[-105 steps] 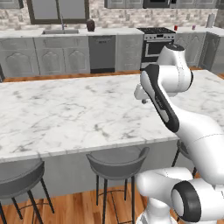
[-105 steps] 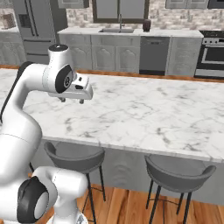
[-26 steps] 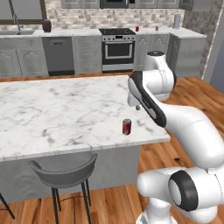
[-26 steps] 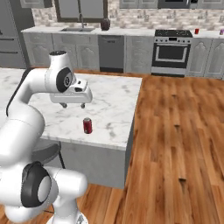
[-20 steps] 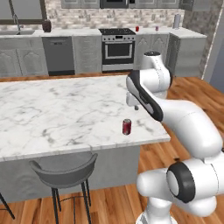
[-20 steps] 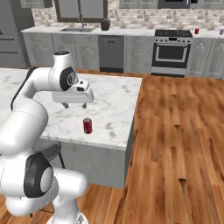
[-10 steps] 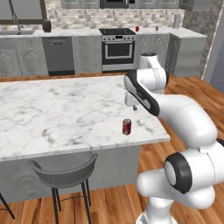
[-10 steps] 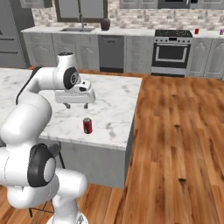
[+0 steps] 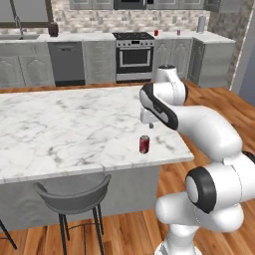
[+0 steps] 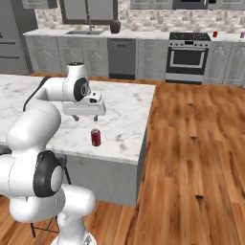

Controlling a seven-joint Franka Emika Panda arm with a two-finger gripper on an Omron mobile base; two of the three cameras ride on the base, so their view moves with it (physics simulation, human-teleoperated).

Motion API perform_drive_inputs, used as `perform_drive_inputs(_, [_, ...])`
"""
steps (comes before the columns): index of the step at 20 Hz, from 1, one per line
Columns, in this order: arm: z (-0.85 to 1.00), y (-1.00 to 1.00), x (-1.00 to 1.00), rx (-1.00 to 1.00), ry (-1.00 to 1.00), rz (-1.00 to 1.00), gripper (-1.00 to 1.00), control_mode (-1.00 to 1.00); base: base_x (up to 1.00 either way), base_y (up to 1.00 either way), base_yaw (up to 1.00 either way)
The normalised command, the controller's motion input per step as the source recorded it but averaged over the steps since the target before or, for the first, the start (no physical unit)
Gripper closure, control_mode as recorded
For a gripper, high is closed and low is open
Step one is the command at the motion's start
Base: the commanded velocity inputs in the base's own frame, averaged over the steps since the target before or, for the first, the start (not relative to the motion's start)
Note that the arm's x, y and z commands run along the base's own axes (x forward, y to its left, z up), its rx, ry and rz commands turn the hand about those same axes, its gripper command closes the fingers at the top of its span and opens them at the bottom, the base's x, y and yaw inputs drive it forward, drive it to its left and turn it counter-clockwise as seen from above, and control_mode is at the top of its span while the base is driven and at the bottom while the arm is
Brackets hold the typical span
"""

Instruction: Four empty soda cans are scattered around the kitchen. Gather all the cans and cluster them next to the stove for recycling.

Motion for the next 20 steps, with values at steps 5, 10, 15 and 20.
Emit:
perform_drive_inputs(5, [-0.17,0.10,0.14,0.00,0.00,0.02,-1.00,-1.00,0.00,0.00,0.00])
perform_drive_inputs(10, [-0.05,0.06,0.02,0.00,0.00,0.02,-1.00,-1.00,0.00,0.00,0.00])
perform_drive_inputs(15, [-0.07,0.05,0.01,0.00,0.00,0.03,-1.00,-1.00,0.00,0.00,0.00])
perform_drive_inputs(20, [-0.09,0.04,0.18,0.00,0.00,0.02,-1.00,-1.00,0.00,0.00,0.00])
